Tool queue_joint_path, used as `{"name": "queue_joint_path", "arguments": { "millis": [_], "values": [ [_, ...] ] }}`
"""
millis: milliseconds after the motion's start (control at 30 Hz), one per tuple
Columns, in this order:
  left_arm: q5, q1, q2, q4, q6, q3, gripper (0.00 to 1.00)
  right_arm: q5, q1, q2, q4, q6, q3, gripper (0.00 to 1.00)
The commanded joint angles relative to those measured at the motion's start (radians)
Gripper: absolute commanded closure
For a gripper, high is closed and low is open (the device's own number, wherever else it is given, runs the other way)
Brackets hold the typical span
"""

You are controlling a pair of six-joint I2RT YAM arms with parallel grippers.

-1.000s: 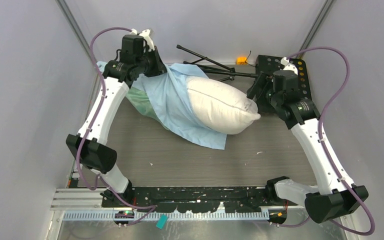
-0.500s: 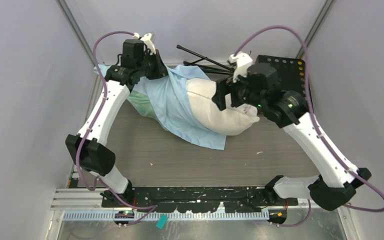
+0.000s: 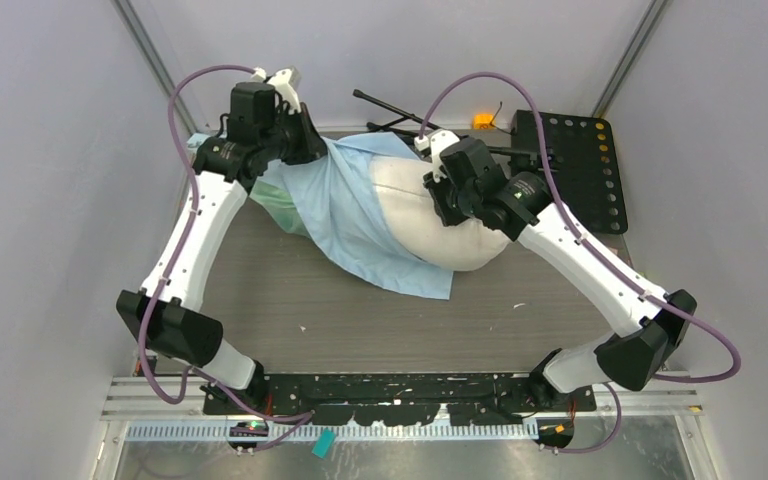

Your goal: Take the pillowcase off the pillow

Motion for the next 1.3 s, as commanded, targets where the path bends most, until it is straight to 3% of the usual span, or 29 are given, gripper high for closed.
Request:
{"name": "queue_joint_path", "arguments": {
  "millis": [0, 67, 133, 300, 467, 567, 633, 767, 867, 1033, 1267],
  "values": [
    [-0.108, 0.024, -0.091, -0.078, 0.046, 0.137, 1.0, 0.092, -0.002, -0.031, -0.005, 0.045, 0.011, 0.82],
    [-0.145, 0.031, -0.096, -0.129, 0.073, 0.214, 1.0, 0.115, -0.002, -0.082, 0.047, 0.096, 0.004, 0.85],
    [-0.159, 0.049, -0.085, -0.181, 0.086, 0.292, 1.0, 0.151, -0.005, -0.121, 0.072, 0.153, 0.014, 0.99],
    [-0.05, 0.152, -0.01, -0.23, 0.058, 0.348, 1.0, 0.143, -0.073, -0.133, 0.059, 0.272, 0.084, 1.0],
    [0.009, 0.198, 0.086, -0.227, 0.031, 0.301, 1.0, -0.306, -0.294, -0.014, -0.02, 0.431, 0.166, 1.0],
    [0.101, 0.203, 0.129, -0.237, 0.012, 0.3, 1.0, -0.388, -0.343, 0.062, -0.006, 0.491, 0.174, 1.0],
    [0.159, 0.203, 0.119, -0.211, -0.012, 0.275, 0.9, -0.382, -0.366, 0.093, 0.029, 0.516, 0.151, 1.0],
    [0.211, 0.201, 0.007, -0.11, -0.053, 0.142, 0.52, -0.381, -0.412, 0.107, 0.142, 0.581, 0.079, 1.0],
    [0.247, 0.199, -0.132, -0.034, -0.091, 0.027, 0.35, -0.362, -0.418, 0.115, 0.183, 0.59, 0.058, 1.0],
    [0.259, 0.109, -0.318, 0.03, -0.123, -0.168, 0.23, -0.362, -0.418, 0.144, 0.204, 0.589, 0.06, 1.0],
    [0.148, -0.007, -0.536, 0.123, -0.191, -0.48, 0.22, -0.368, -0.418, 0.145, 0.227, 0.586, 0.051, 1.0]
  ]
}}
